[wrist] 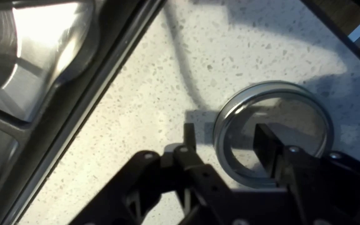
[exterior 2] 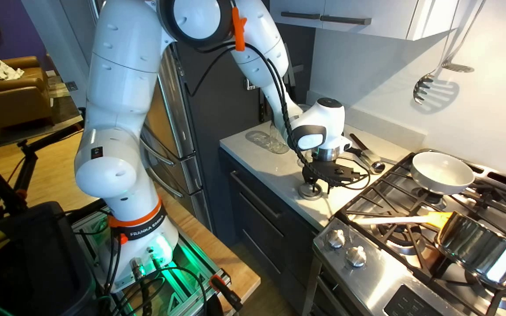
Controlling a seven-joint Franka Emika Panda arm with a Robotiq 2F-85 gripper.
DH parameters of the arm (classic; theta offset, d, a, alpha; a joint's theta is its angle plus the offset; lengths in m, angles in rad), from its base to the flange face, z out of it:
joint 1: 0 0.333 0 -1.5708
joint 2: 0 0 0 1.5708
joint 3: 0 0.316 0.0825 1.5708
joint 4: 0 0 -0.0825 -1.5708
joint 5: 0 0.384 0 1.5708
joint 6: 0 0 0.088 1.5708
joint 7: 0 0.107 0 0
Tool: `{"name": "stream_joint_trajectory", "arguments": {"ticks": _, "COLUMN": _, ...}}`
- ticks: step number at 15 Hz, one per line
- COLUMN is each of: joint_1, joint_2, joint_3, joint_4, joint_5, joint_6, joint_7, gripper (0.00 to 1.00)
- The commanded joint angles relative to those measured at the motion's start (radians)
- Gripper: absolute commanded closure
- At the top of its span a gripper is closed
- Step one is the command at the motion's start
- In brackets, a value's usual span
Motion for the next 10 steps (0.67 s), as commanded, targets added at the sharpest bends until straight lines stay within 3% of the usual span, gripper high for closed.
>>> {"name": "stream_joint_trajectory", "arguments": {"ticks": 1, "joint_1": -0.021, "joint_2": 0.027, "joint_3": 0.018, "joint_4": 0.017, "joint_5": -0.01, "joint_6": 0.01, "joint_7": 0.024, "gripper": 0.78}}
{"name": "stream_joint_trajectory", "arguments": {"ticks": 2, "joint_1": -0.022, "joint_2": 0.028, "joint_3": 0.019, "joint_4": 0.018, "joint_5": -0.01, "joint_6": 0.01, "joint_7": 0.026, "gripper": 0.85}}
{"name": "stream_joint_trajectory", "arguments": {"ticks": 6, "joint_1": -0.024, "joint_2": 0.027, "joint_3": 0.023, "joint_4": 0.022, "joint_5": -0.008, "joint_6": 0.007, "joint_7": 0.036, "gripper": 0.92}}
{"name": "stream_joint_trajectory", "arguments": {"ticks": 7, "joint_1": -0.025, "joint_2": 0.025, "joint_3": 0.024, "joint_4": 0.022, "joint_5": -0.007, "joint_6": 0.007, "joint_7": 0.038, "gripper": 0.87}}
{"name": "stream_joint_trajectory", "arguments": {"ticks": 10, "joint_1": -0.023, "joint_2": 0.019, "joint_3": 0.021, "joint_4": 0.025, "joint_5": -0.012, "joint_6": 0.007, "joint_7": 0.043, "gripper": 0.86}}
